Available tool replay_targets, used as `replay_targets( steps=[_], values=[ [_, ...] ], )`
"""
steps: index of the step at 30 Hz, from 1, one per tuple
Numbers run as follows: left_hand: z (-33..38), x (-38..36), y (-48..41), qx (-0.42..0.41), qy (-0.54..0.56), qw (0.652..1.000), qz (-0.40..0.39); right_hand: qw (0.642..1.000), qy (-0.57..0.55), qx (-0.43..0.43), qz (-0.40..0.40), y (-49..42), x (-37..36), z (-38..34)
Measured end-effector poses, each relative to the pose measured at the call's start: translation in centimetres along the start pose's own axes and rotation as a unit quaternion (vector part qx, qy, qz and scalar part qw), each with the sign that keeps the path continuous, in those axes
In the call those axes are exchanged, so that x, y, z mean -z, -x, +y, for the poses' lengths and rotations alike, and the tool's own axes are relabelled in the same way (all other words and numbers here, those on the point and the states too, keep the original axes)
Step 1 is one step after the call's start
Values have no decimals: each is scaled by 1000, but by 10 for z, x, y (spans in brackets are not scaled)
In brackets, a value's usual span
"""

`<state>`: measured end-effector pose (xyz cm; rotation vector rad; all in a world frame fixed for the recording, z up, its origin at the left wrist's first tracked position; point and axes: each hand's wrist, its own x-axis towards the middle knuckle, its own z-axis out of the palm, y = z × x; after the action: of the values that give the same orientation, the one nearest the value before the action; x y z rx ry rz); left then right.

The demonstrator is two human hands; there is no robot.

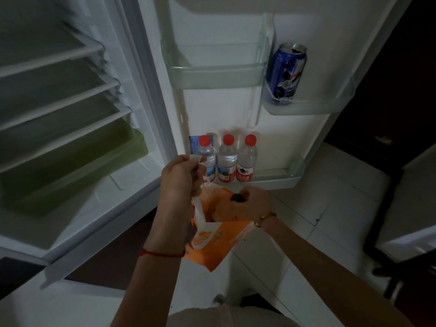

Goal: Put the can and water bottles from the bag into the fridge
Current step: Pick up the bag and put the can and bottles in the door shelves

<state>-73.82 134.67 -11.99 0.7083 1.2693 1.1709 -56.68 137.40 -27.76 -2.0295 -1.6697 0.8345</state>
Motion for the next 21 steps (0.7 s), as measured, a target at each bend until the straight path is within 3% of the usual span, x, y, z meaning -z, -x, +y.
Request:
replay_targets(
  steps=[5,13,21],
  values=[
    [-14,-23,-4,7,1,1000,-1,992,2,35,125,9,71,2],
    [-21,-42,-12,-8,-14,1000,7,968,-76,20,240,-1,174,28],
    [-25,-45,-18,0,-46,998,31,946,-109,88,294,-34,187,27]
  ],
)
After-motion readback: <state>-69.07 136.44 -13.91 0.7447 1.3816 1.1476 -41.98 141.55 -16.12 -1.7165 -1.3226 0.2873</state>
